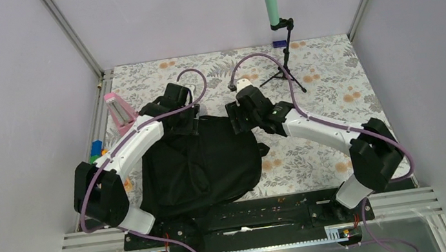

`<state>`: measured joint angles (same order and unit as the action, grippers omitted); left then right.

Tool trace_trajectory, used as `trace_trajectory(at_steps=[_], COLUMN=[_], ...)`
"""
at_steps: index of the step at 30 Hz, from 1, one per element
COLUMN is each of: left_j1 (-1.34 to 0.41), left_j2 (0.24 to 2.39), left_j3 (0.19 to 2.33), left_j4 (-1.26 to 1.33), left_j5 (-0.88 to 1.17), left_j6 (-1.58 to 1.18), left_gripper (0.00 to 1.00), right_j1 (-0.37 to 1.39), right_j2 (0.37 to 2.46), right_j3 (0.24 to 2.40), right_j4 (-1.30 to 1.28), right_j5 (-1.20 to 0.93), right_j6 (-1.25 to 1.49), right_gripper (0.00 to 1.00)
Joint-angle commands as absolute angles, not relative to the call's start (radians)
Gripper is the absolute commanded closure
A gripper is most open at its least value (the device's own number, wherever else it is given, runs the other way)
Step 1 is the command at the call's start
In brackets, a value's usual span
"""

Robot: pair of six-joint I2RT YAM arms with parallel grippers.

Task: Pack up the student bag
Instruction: Move the student bag to the center of the board.

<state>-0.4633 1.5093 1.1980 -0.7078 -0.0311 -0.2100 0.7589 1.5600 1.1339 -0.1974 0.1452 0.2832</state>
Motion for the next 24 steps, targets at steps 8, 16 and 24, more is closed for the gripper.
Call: trace_trajectory(at_steps=[8,16,24], left_j1=[-0.463,-0.463,-0.463], left_j2=[1.421,1.365,1.319], left_j3=[1.078,0.997,0.938], left_j4=[-0.676,-0.683,-0.675], left_j5=[-0.017,-0.023,0.033], left_j6=[-0.241,-0.261,-0.245], left_gripper=[1.00,1.00,1.00], right_j1=[0.752,0.806,0.808], right_j2=[1.483,1.442,1.409], right_j3=[1.076,0.916,1.061], right_j4=[-0.168,-0.136,-0.249], right_j5=[-0.067,-0.138,-0.006], right_j6=[0.332,0.440,0.356], right_gripper=[1.00,1.00,0.55])
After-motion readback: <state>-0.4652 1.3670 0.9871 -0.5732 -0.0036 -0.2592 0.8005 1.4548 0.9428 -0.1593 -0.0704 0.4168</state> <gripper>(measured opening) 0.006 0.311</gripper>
